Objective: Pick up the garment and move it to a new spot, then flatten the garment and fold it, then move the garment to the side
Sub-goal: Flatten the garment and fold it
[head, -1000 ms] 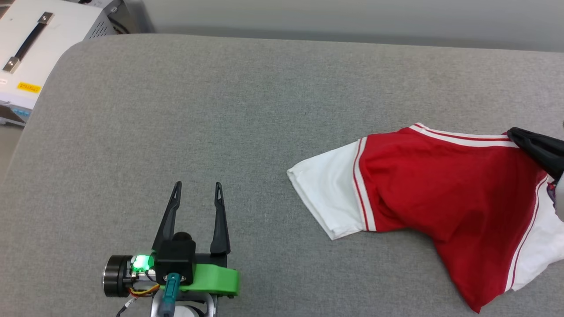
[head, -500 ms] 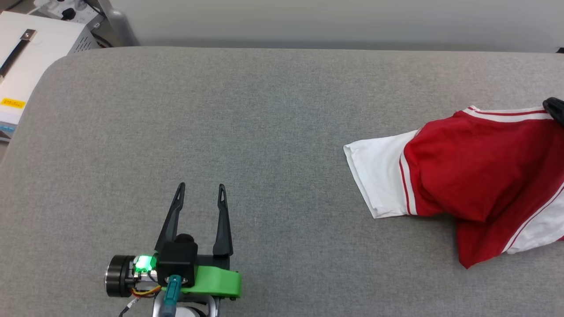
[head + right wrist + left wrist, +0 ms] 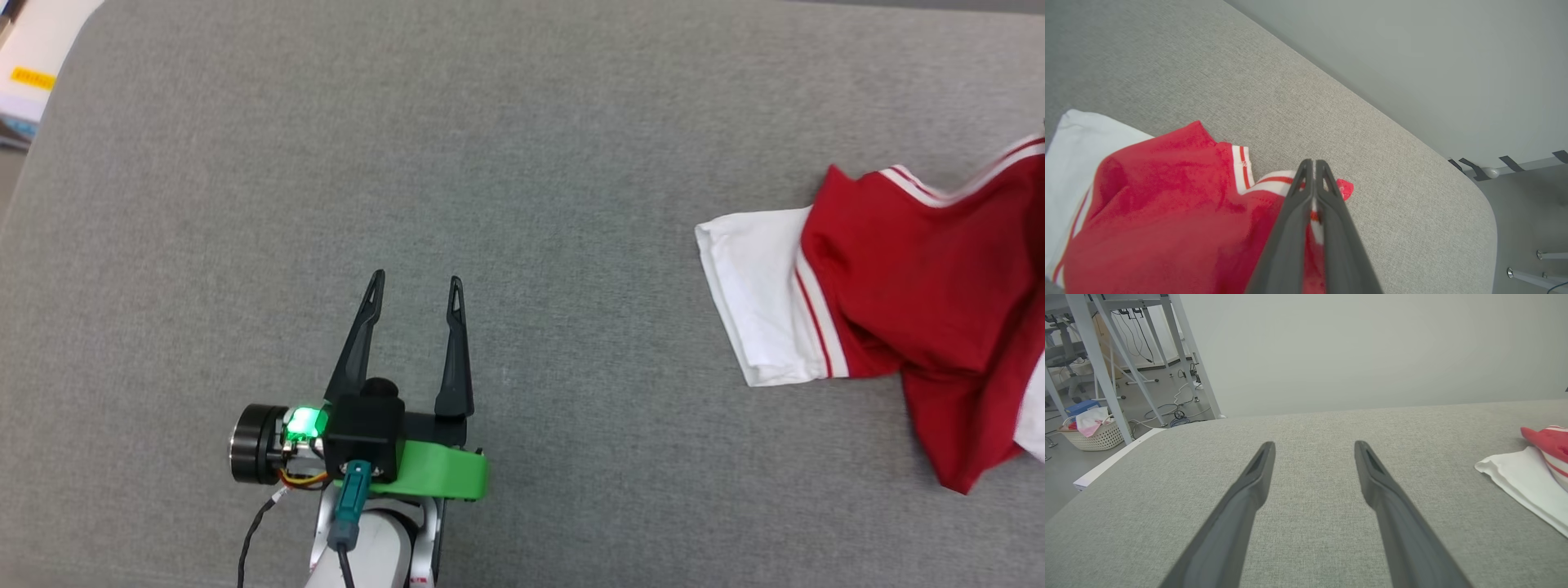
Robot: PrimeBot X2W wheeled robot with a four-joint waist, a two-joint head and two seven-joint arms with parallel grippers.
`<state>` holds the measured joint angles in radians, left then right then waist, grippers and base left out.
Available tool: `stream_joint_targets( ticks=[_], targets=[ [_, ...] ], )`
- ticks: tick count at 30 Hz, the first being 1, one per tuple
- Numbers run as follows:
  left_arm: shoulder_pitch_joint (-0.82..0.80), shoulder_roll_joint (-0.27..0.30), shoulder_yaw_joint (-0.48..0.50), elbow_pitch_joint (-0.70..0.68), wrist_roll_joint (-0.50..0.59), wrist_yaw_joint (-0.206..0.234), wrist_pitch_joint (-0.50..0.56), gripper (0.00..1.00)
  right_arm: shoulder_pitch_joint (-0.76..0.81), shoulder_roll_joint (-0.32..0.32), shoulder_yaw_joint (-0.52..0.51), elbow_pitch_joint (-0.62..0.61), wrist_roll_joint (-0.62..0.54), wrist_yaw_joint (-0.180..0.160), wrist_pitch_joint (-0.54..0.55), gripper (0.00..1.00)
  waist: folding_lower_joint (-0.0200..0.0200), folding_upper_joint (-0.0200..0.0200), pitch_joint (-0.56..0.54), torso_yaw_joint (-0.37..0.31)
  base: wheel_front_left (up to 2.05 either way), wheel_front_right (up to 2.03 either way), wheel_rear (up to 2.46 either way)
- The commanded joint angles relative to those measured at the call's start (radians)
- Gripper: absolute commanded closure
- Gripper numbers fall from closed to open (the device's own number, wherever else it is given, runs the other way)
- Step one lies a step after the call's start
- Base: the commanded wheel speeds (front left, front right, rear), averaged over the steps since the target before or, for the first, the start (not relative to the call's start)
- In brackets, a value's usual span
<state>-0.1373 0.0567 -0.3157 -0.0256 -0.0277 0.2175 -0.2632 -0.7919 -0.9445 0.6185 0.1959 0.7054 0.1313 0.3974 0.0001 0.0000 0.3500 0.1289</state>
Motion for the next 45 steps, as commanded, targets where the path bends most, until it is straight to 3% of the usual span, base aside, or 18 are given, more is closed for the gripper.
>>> stream_joint_targets(
  ticks=[1,7,12,14,15,17,18,24,29,31,36,40,45],
  targets=[
    [-0.019,-0.004,-0.002,-0.002,-0.006,0.012,0.001,0.00,-0.030,0.021,0.028,0.065,-0.007,-0.001,0.010,1.00,-0.0001,0.0000,0.068,0.055,0.00,0.00,0.00],
    [-0.041,-0.005,-0.013,-0.004,-0.008,0.022,0.001,0.00,-0.072,0.079,0.127,0.326,0.030,-0.001,0.022,1.00,-0.0001,0.0000,0.098,0.078,0.00,0.00,0.00],
    [-0.044,-0.006,-0.013,-0.003,-0.009,0.027,0.001,0.00,-0.067,0.111,0.176,0.435,0.097,-0.001,-0.003,1.00,-0.0001,0.0000,0.102,0.081,0.00,0.00,0.00],
    [-0.034,-0.006,-0.005,0.005,-0.006,0.029,0.001,0.00,-0.072,0.122,0.194,0.448,0.138,-0.001,-0.102,0.41,-0.0001,0.0000,0.074,0.068,0.00,0.00,0.00],
    [-0.030,-0.006,-0.002,0.007,-0.005,0.028,0.001,0.00,-0.070,0.118,0.203,0.442,0.140,-0.001,-0.140,0.00,-0.0001,0.0000,0.061,0.062,0.00,0.00,0.00],
    [-0.019,-0.002,0.005,0.008,-0.002,0.024,0.001,0.00,-0.064,0.112,0.208,0.427,0.144,-0.001,-0.218,0.00,-0.0001,0.0000,0.034,0.048,0.00,0.00,0.00],
    [-0.003,0.008,0.017,0.010,0.002,0.018,0.001,0.00,-0.045,0.104,0.179,0.405,0.157,-0.001,-0.373,0.00,-0.0001,0.0000,-0.008,0.023,0.00,0.00,0.00],
    [0.029,0.029,0.040,0.006,0.004,0.007,0.001,0.00,0.047,0.125,0.068,0.390,0.122,-0.001,-0.622,0.00,-0.0001,0.0000,-0.079,-0.034,0.00,0.00,0.00],
    [0.051,0.047,0.054,0.004,0.006,-0.004,0.001,0.00,0.164,0.187,-0.105,0.320,0.041,-0.001,-0.658,0.00,-0.0001,0.0000,-0.120,-0.080,0.00,0.00,0.00],
    [0.056,0.054,0.058,0.004,0.005,-0.011,0.001,0.00,0.229,0.231,-0.225,0.252,-0.022,-0.001,-0.658,0.00,-0.0001,0.0000,-0.133,-0.095,0.00,0.00,0.00],
    [0.043,0.074,0.073,0.009,-0.005,-0.044,0.001,0.00,0.463,0.393,-0.479,0.047,-0.198,-0.001,-0.659,0.00,-0.0001,0.0000,-0.169,-0.120,0.00,0.00,0.00],
    [-0.013,0.100,0.083,0.015,-0.007,-0.087,0.001,0.00,0.610,0.507,-0.588,-0.096,-0.285,-0.001,-0.659,0.00,-0.0001,0.0000,-0.184,-0.128,0.00,0.00,0.00],
    [-0.141,0.132,0.086,0.054,-0.027,-0.175,0.001,0.00,0.728,0.606,-0.630,-0.246,-0.345,-0.001,-0.659,0.00,-0.0001,0.0000,-0.182,-0.148,0.00,0.00,0.00]
  ],
)
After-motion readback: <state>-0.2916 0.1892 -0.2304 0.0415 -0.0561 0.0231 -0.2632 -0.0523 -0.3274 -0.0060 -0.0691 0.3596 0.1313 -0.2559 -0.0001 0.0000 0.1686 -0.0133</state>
